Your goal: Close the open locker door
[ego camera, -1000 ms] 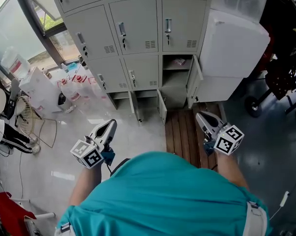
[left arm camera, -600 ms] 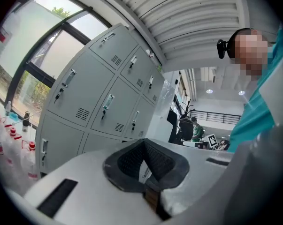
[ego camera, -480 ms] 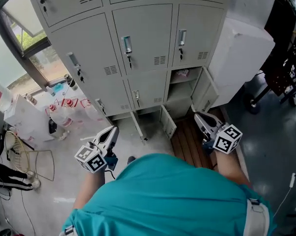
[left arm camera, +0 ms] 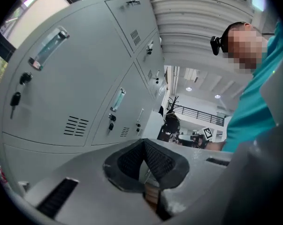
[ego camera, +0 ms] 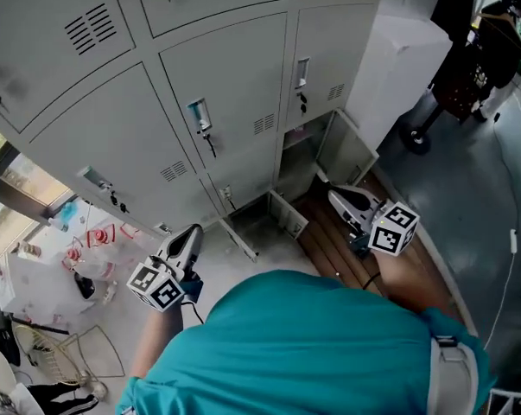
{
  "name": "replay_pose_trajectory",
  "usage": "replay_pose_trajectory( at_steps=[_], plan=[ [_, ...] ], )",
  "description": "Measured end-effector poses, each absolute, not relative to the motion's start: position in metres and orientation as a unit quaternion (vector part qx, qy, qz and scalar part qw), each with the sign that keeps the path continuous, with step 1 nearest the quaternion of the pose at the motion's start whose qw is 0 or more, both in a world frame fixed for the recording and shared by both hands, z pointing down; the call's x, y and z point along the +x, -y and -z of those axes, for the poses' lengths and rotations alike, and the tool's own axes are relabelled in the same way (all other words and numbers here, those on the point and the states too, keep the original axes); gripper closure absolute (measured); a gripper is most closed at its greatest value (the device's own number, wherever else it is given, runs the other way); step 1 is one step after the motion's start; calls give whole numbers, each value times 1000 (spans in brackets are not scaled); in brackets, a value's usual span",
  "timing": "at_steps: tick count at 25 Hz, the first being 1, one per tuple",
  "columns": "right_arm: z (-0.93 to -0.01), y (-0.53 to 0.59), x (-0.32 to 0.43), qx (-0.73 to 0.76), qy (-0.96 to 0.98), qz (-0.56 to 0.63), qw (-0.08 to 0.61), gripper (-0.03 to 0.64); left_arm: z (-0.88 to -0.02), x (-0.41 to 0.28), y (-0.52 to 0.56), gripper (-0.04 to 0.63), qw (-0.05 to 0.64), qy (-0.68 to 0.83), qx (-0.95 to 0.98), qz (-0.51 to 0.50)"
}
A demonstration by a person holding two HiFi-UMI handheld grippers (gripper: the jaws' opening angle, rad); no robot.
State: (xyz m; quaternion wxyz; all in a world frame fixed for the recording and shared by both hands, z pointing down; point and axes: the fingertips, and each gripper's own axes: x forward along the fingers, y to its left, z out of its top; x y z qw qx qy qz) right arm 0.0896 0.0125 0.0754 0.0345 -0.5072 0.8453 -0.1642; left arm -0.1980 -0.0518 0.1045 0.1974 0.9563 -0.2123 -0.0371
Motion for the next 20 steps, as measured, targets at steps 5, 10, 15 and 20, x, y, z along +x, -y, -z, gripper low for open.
replay_pose_trajectory(
  at_steps=[5,10,15,20],
  plan=[
    [-92,-1,151,-526,-831,178,35,618,-113,-117,69,591,196,173,965,5],
    [-97,11,243,-538,-822,177,58,618,-116,0,76,591,180,143,972,-43],
    [-119,4,324,-555,-810,179,63,618,-136,127,87,591,135,111,978,-118],
    [-149,-30,394,-586,-780,205,79,618,-166,263,71,589,50,35,976,-208]
  ],
)
